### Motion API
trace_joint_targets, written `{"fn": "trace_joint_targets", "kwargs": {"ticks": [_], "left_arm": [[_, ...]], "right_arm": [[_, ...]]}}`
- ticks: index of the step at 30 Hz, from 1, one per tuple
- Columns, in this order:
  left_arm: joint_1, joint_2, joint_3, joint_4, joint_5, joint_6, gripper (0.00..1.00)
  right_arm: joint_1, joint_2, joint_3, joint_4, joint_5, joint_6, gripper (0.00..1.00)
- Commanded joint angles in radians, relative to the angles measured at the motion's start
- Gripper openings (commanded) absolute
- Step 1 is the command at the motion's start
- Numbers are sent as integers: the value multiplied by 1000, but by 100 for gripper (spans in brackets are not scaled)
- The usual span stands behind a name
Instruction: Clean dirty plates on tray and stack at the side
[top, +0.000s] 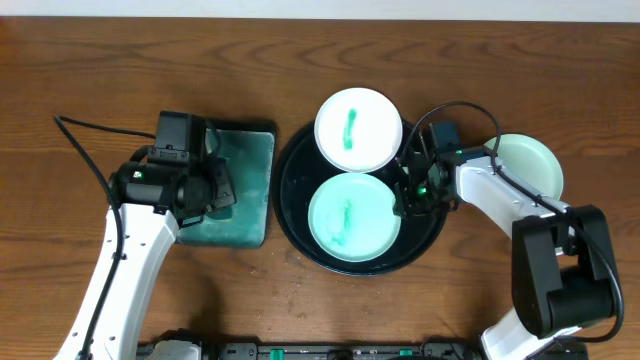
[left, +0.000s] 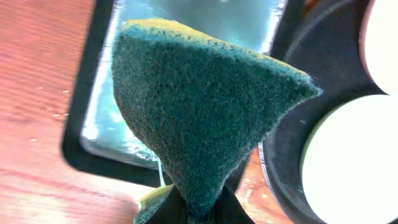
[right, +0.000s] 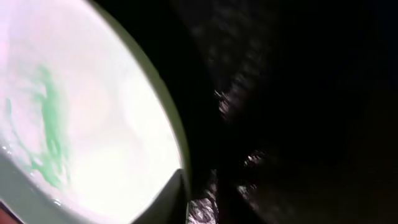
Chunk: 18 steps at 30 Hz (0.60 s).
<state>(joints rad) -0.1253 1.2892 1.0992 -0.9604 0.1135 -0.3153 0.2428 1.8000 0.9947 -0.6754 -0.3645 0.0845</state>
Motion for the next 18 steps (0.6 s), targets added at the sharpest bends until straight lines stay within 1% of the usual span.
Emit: {"fn": "trace_joint_targets", "kwargs": {"ticks": [1,3,4,7,12,13,18], "left_arm": [[2,4,11,12,106,11,7],[-7,7,8,28,179,7,7],[-19,9,5,45,224,3,7],[-78,26,-8,105,291,-13,7],[-245,113,-35,239,290,-70,7],[-295,153,-36,271,290,-91,7],[-448,331,-36,408,290,-156,7]], "right_arm": [[35,31,6,7,-23,3,6],[46,30,6,6,14,34,4],[50,29,6,5,26,43,2],[58,29,6,-5,69,80,1],[69,29,6,-13,77,83,1],[71,29,6,-13,77,83,1],[74,29,6,-13,77,84,1]]}}
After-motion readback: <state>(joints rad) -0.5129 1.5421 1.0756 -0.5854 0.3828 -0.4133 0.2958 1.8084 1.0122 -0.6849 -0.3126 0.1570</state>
